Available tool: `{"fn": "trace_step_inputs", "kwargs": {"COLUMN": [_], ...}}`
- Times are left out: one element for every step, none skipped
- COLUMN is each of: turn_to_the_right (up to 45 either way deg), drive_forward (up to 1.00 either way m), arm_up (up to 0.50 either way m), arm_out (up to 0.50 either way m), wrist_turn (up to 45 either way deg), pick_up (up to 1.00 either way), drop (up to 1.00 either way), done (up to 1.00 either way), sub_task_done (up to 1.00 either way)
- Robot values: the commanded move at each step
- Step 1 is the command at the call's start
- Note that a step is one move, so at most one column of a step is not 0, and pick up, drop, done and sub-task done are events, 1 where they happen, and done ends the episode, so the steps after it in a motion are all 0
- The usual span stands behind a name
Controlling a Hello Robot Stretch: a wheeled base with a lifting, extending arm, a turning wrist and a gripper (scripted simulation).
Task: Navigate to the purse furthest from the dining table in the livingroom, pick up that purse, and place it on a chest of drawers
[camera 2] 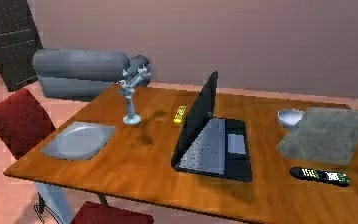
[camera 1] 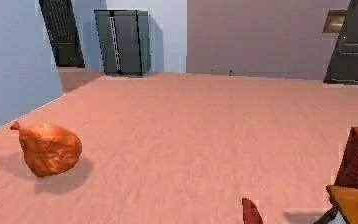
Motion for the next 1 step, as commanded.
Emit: {"fn": "trace_step_inputs", "kwargs": {"turn_to_the_right": [-36.0], "drive_forward": [0.0], "arm_up": [0.0], "arm_out": [0.0], "wrist_turn": [0.0], "pick_up": [0.0], "drop": [0.0], "done": [0.0], "sub_task_done": [0.0]}}
